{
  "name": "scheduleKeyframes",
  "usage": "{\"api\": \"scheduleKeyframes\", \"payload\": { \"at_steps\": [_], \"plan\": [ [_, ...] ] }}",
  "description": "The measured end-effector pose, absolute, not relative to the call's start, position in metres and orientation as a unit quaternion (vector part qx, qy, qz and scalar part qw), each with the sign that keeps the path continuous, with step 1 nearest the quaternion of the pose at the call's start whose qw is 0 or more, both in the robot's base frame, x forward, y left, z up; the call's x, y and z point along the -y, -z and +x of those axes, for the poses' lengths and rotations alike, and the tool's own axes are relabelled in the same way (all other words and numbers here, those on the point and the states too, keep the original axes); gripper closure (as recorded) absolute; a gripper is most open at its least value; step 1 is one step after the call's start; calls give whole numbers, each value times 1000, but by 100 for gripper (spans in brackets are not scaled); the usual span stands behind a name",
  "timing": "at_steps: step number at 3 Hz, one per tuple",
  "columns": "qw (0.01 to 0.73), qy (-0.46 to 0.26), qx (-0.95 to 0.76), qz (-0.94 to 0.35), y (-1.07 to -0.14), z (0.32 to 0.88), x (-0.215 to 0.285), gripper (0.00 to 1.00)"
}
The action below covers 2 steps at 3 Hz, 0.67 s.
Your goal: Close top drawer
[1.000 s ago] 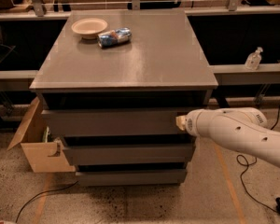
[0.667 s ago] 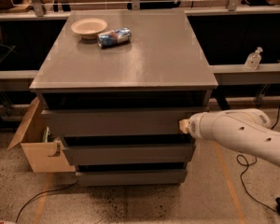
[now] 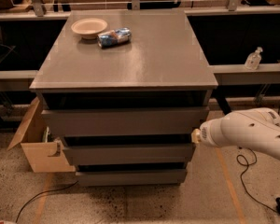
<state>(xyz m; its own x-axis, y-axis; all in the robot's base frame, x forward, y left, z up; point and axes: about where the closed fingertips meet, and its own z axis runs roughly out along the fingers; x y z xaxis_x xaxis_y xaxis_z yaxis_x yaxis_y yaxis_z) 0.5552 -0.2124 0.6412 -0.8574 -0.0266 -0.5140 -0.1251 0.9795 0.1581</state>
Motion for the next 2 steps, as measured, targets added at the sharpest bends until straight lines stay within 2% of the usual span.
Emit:
{"api": "scheduleKeyframes", "payload": {
  "at_steps": [2],
  "plan": [
    [250,-81,-964,38,-633,523,278,100]
  ]
}}
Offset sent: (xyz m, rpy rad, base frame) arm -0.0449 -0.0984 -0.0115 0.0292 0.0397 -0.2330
